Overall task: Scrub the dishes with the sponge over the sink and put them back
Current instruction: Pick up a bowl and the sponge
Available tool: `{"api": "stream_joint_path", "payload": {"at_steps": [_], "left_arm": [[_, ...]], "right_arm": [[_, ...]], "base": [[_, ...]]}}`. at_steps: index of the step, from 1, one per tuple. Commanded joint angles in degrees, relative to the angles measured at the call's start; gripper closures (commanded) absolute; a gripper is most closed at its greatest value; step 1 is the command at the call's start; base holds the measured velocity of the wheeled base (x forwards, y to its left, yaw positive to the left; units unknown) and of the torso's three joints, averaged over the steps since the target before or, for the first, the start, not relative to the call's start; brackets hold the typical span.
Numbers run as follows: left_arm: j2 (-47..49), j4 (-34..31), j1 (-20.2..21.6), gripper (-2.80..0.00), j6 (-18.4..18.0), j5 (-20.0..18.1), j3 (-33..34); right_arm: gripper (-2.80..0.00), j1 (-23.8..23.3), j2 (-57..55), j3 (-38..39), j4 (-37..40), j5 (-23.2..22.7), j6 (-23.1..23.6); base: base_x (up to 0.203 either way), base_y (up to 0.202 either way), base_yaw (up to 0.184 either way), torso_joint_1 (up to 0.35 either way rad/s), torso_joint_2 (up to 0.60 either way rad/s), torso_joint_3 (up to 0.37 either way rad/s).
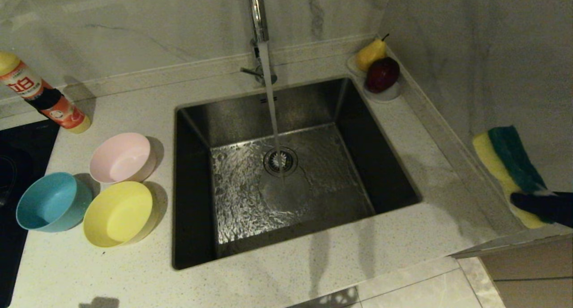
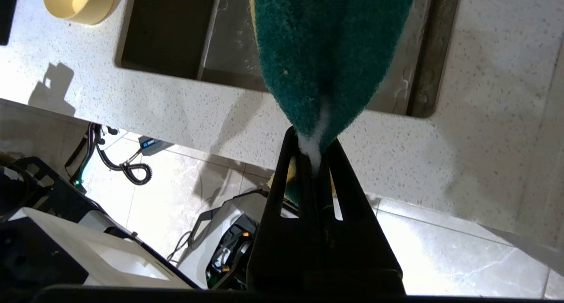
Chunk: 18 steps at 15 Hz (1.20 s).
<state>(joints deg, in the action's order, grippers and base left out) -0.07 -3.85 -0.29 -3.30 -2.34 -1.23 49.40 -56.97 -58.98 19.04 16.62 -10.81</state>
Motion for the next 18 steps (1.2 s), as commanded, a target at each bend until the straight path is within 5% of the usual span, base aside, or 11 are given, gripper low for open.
{"api": "stream_joint_path", "payload": {"at_steps": [1,14,16,18], "left_arm": [[0.1,0.0,-0.1,0.0,0.0,0.0,0.0],[0.0,0.0,0.0,0.0,0.0,0.0,0.0],[0.1,0.0,0.0,0.0,0.0,0.0,0.0],[0.1,0.0,0.0,0.0,0.0,0.0,0.0]], "right_arm": [[0.0,-0.2,-1.2,-0.2,-0.3,0.2,-0.1],[0.0,1.5,-1.4,-0.4,-0.2,0.1,1.2],[0.0,-1.4,-1.3,0.4,-0.3,-3.8,3.1],[0.0,-7.3,-1.1,0.5,-0.3,-12.5,5.0]], "base": [[0.0,0.0,0.0,0.0,0.0,0.0],[0.0,0.0,0.0,0.0,0.0,0.0],[0.0,0.0,0.0,0.0,0.0,0.0],[0.0,0.0,0.0,0.0,0.0,0.0]]}}
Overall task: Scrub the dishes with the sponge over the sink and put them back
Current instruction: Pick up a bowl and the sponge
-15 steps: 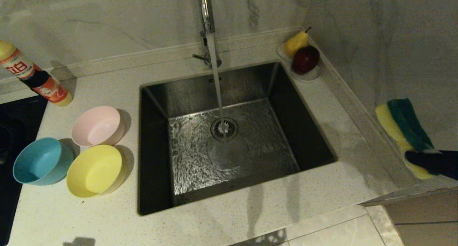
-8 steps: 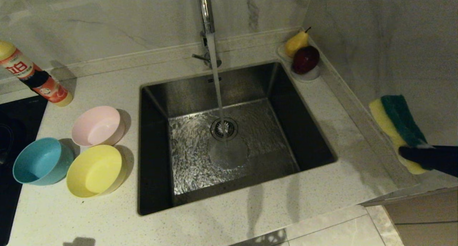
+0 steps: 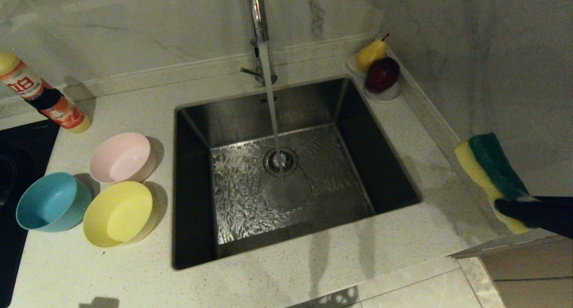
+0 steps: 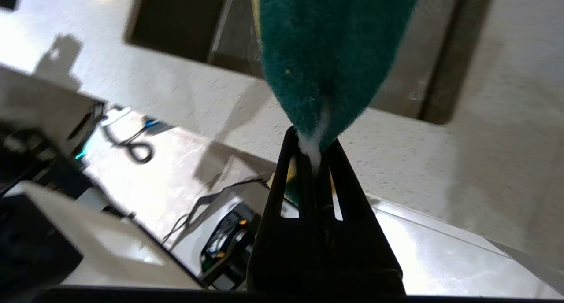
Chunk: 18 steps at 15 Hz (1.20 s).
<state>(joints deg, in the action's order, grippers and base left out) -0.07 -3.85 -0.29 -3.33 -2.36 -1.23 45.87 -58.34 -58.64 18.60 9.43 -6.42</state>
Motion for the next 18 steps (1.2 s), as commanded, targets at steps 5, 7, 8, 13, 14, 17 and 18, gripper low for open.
{"api": "stream_joint_path", "payload": {"at_steps": [5,7,8,13,14,17,18], "left_arm": [[0.1,0.0,0.0,0.0,0.0,0.0,0.0],[0.1,0.0,0.0,0.0,0.0,0.0,0.0],[0.1,0.0,0.0,0.0,0.0,0.0,0.0],[0.1,0.0,0.0,0.0,0.0,0.0,0.0],[0.1,0.0,0.0,0.0,0.0,0.0,0.0],[0.1,0.0,-0.1,0.0,0.0,0.0,0.0],[0.1,0.0,0.0,0.0,0.0,0.0,0.0]], "right_arm": [[0.0,-19.2,1.8,0.7,0.8,-32.4,7.9],[0.0,-23.7,1.7,1.0,0.9,-40.8,10.8],[0.0,-25.9,1.6,1.4,0.9,-44.9,12.2],[0.0,-31.3,1.2,1.9,1.4,-53.5,15.8],[0.0,-29.8,1.2,1.9,1.5,-53.1,15.8],[0.0,-27.0,1.1,1.8,1.5,-49.5,15.4],[0.0,-25.4,1.2,1.8,1.5,-48.6,15.2]], "base": [[0.0,0.0,0.0,0.0,0.0,0.0],[0.0,0.0,0.0,0.0,0.0,0.0],[0.0,0.0,0.0,0.0,0.0,0.0],[0.0,0.0,0.0,0.0,0.0,0.0],[0.0,0.0,0.0,0.0,0.0,0.0],[0.0,0.0,0.0,0.0,0.0,0.0],[0.0,0.0,0.0,0.0,0.0,0.0]]}}
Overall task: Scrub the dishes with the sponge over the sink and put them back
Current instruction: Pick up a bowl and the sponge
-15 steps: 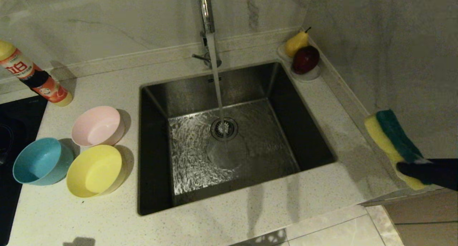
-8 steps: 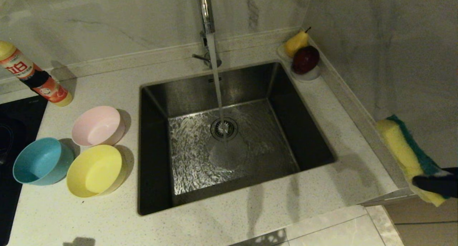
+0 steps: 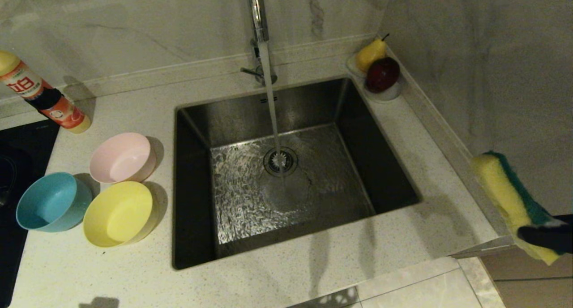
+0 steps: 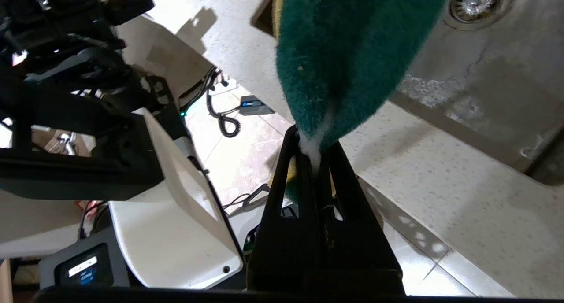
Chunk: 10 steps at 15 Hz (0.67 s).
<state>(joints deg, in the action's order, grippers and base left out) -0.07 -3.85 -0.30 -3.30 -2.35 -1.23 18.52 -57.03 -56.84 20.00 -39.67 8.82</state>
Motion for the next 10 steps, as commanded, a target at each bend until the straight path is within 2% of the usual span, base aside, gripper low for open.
{"api": "stream_joint_path", "payload": {"at_steps": [1,3,6,10], "left_arm": [[0.1,0.0,0.0,0.0,0.0,0.0,0.0],[0.1,0.0,0.0,0.0,0.0,0.0,0.0],[0.1,0.0,0.0,0.0,0.0,0.0,0.0],[0.1,0.0,0.0,0.0,0.0,0.0,0.0]], "right_arm": [[0.0,3.4,-0.1,0.0,0.2,2.3,-0.1],[0.0,7.7,-0.4,0.1,0.1,7.6,-0.3],[0.0,11.8,-1.1,0.0,-0.5,15.0,-1.4],[0.0,12.4,-1.2,0.1,-0.3,17.2,-1.4]], "base": [[0.0,0.0,0.0,0.0,0.0,0.0],[0.0,0.0,0.0,0.0,0.0,0.0],[0.0,0.0,0.0,0.0,0.0,0.0],[0.0,0.0,0.0,0.0,0.0,0.0]]}}
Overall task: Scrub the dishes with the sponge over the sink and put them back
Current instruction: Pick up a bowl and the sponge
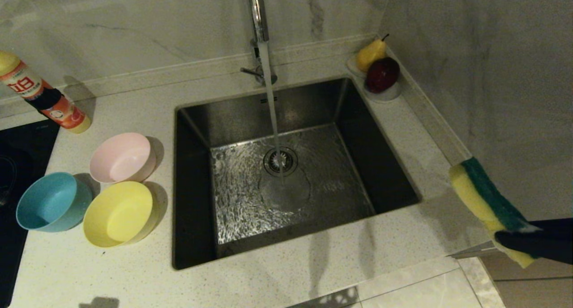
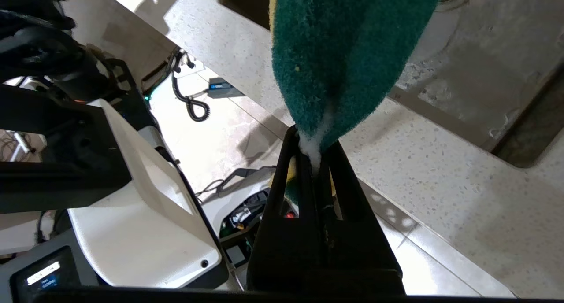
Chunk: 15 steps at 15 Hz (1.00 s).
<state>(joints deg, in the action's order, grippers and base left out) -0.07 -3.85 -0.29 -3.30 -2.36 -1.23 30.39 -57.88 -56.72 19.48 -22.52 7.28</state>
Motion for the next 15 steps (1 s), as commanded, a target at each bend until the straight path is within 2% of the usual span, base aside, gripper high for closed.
{"api": "stream_joint_path", "payload": {"at_steps": [1,5,13,15], "left_arm": [[0.1,0.0,0.0,0.0,0.0,0.0,0.0],[0.1,0.0,0.0,0.0,0.0,0.0,0.0],[0.1,0.1,0.0,0.0,-0.2,0.1,0.0],[0.0,2.4,-0.1,0.0,-0.7,0.2,0.8]], "right_arm": [[0.0,1.6,-0.3,0.2,0.5,0.7,0.1],[0.0,3.0,-1.0,1.2,0.1,1.6,0.0],[0.0,4.7,-6.0,-0.3,0.0,1.8,-3.0],[0.0,5.0,-7.3,-1.2,-0.1,1.7,-3.0]], "base": [[0.0,0.0,0.0,0.0,0.0,0.0],[0.0,0.0,0.0,0.0,0.0,0.0],[0.0,0.0,0.0,0.0,0.0,0.0],[0.0,0.0,0.0,0.0,0.0,0.0]]}}
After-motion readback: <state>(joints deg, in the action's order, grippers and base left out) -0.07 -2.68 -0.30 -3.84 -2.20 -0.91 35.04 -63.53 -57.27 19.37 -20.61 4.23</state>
